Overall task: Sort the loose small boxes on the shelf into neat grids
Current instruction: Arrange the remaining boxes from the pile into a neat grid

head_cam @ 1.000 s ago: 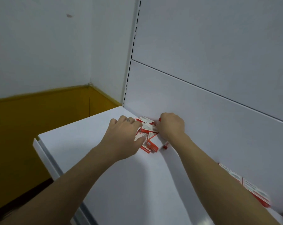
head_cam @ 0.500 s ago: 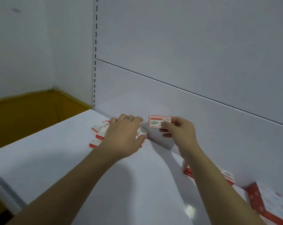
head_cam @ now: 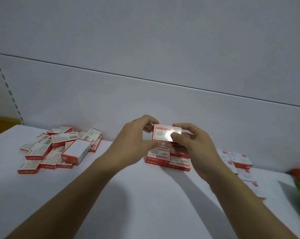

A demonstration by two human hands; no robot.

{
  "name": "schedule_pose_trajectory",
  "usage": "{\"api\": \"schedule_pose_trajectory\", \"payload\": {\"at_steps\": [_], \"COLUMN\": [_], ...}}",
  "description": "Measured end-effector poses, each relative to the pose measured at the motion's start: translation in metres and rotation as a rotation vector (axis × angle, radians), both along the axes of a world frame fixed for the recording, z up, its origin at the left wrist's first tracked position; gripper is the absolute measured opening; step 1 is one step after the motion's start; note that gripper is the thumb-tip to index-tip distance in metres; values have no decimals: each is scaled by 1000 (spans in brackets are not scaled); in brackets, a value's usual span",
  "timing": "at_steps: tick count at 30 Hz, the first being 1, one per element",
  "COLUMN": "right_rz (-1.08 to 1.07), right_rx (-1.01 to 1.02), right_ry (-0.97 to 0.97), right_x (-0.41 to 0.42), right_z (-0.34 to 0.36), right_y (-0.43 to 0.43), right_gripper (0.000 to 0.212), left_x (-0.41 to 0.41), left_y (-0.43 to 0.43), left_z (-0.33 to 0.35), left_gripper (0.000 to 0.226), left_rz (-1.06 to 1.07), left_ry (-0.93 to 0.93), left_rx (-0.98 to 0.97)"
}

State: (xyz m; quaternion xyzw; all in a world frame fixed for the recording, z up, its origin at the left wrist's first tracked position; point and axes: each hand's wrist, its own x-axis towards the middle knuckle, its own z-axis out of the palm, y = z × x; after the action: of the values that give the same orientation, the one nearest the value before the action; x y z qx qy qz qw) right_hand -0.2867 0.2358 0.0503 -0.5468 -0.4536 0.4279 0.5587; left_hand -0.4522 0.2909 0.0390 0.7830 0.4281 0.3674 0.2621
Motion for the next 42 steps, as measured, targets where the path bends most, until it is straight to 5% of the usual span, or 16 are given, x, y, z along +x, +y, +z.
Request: {"api": "schedule_pose_trajectory", "payload": {"at_steps": [6, 11, 15, 21, 25, 32, 36, 42], "right_rz": [-1, 136, -14, -92, -123, -234, -245, -77], "right_rx": [-105, -115, -29, -9, -51, -24, 11, 50], "right_ry": [-32, -52, 20, 414, 543, 326, 293, -90], "right_x": [26, 28, 25, 23, 16, 18, 21, 25], "right_z": [-14, -27, -40, -48, -54, -58, -56, -46], "right_y": [-21, -28, -30, -40, -45, -45, -45, -49], "right_gripper": [15, 64, 47, 34, 27, 19, 9, 42], "left_x": [21, 41, 52, 44, 42, 35, 35, 34], "left_y": [-8, -17, -25, -51, -52, -39, -43, -42], "left_z": [-5, -18, -32, -58, -53, -48, -46, -51], "left_gripper": [39, 27, 21, 68, 54, 22, 31, 38], "left_rz": [-261, -237, -71, -214, -152, -1, -70, -50], "left_ry": [-261, -490, -493, -275, -263, -435, -423, -322], "left_rx": [-302, -520, -440, -249, -144, -238, -290, -35]}}
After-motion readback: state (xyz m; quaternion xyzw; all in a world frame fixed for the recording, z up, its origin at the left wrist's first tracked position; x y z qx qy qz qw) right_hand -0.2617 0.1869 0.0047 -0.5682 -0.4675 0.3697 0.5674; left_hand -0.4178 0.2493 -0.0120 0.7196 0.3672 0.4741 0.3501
